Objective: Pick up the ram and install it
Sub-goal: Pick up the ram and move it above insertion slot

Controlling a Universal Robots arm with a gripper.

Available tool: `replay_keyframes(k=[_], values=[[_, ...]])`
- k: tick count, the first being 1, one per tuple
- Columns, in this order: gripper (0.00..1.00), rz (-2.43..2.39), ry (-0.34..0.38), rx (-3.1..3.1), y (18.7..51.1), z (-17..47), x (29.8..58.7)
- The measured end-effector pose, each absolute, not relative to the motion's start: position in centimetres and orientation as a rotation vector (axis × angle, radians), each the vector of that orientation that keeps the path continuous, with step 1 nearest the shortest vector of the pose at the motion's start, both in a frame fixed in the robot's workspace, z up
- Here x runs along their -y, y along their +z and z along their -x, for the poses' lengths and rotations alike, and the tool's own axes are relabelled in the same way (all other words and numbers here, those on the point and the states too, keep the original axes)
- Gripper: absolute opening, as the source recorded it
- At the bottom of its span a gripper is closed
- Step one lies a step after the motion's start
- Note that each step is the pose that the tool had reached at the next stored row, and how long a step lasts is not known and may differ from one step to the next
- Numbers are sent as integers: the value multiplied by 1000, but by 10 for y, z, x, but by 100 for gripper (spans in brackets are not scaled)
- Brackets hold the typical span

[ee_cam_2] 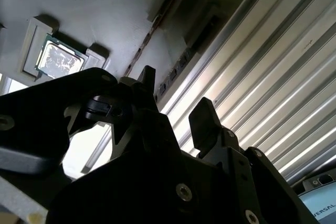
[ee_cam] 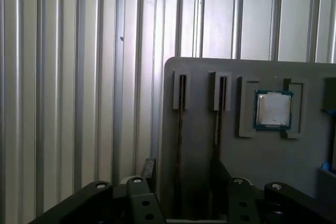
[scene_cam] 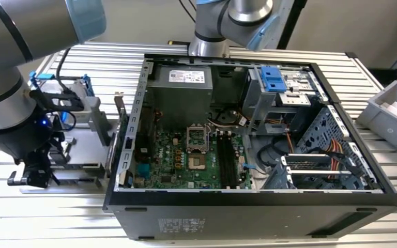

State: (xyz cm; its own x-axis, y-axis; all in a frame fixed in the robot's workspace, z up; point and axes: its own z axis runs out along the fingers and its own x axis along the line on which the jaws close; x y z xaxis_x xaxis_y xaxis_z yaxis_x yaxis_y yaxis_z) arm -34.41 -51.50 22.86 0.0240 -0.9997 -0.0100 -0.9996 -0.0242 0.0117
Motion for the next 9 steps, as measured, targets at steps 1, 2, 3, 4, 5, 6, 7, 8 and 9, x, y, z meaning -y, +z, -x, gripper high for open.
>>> replay_keyframes(k=[1,2,3,4,5,6,7,8,9], values=[[100,-2246,-24,2194,228,344,515],[100,-2246,-24,2195,227,344,515],[100,-2245,-24,2195,226,344,515],[100,-2245,-24,2196,226,344,515],[100,-2244,-24,2196,225,344,516],[100,-2244,-24,2197,224,344,516],[100,-2243,-24,2198,224,344,516],[100,-2242,-24,2198,223,344,516],[100,-2242,-24,2199,222,344,516]])
